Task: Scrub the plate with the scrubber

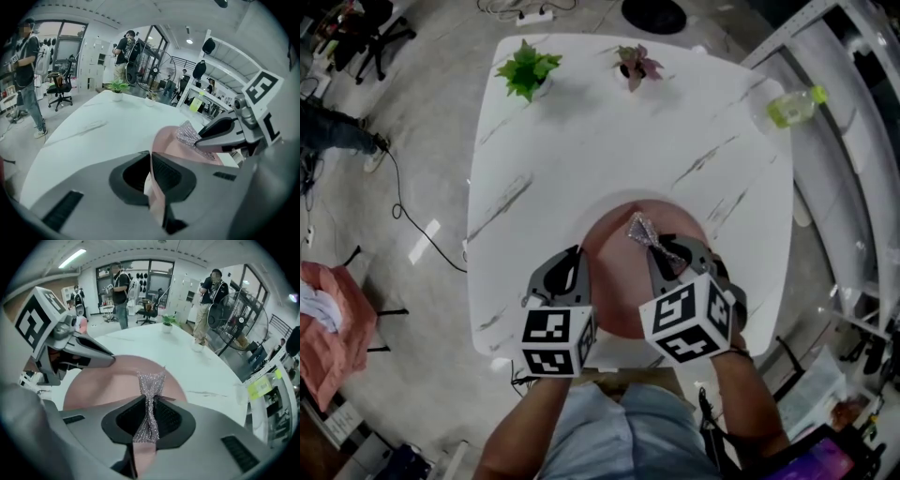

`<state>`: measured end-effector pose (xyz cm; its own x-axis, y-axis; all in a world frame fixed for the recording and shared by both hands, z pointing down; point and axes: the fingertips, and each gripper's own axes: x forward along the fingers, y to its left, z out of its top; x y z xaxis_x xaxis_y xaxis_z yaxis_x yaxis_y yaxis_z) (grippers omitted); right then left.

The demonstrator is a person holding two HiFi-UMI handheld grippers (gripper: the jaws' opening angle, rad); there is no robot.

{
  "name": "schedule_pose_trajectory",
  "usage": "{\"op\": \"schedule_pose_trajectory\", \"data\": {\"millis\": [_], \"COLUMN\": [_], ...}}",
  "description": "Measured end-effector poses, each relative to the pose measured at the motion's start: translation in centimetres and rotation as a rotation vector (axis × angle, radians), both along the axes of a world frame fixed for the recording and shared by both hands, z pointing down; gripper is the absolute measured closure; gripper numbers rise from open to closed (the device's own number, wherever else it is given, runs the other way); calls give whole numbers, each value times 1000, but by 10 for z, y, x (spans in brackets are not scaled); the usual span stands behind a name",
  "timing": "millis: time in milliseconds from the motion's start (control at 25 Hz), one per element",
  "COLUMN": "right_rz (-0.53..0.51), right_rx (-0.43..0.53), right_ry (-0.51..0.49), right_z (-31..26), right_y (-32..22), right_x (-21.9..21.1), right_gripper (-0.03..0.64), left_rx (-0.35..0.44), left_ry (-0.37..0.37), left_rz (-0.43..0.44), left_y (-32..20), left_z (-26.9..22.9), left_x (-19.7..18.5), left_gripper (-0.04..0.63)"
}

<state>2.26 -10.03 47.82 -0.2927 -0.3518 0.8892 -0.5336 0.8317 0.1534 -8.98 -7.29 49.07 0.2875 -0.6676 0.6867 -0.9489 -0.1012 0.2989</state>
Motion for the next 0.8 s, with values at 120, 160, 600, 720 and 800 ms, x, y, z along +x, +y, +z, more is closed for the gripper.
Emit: {"op": "schedule_pose_trajectory", "data": {"millis": [120, 160, 600, 720, 800], "right_rz": [-43, -68, -455, -521, -568], "right_rx": [-43, -50, -98, -95, -102], "right_ry": [94, 116, 224, 220, 215], "right_z": [16, 19, 29, 28, 27], "right_y": [-5, -7, 11, 24, 33], "right_x": [8, 7, -44, -53, -58], "right_gripper": [545, 546, 560, 561, 561], "left_rx": [3, -3, -9, -9, -13], "left_ry": [-6, -5, 30, 43, 50], "left_rz": [27, 38, 86, 94, 97], "left_y": [-2, -2, -14, -16, -17], "left_z": [1, 1, 8, 8, 8], "left_x": [3, 5, 7, 6, 5], "left_gripper": [580, 580, 581, 581, 581]}}
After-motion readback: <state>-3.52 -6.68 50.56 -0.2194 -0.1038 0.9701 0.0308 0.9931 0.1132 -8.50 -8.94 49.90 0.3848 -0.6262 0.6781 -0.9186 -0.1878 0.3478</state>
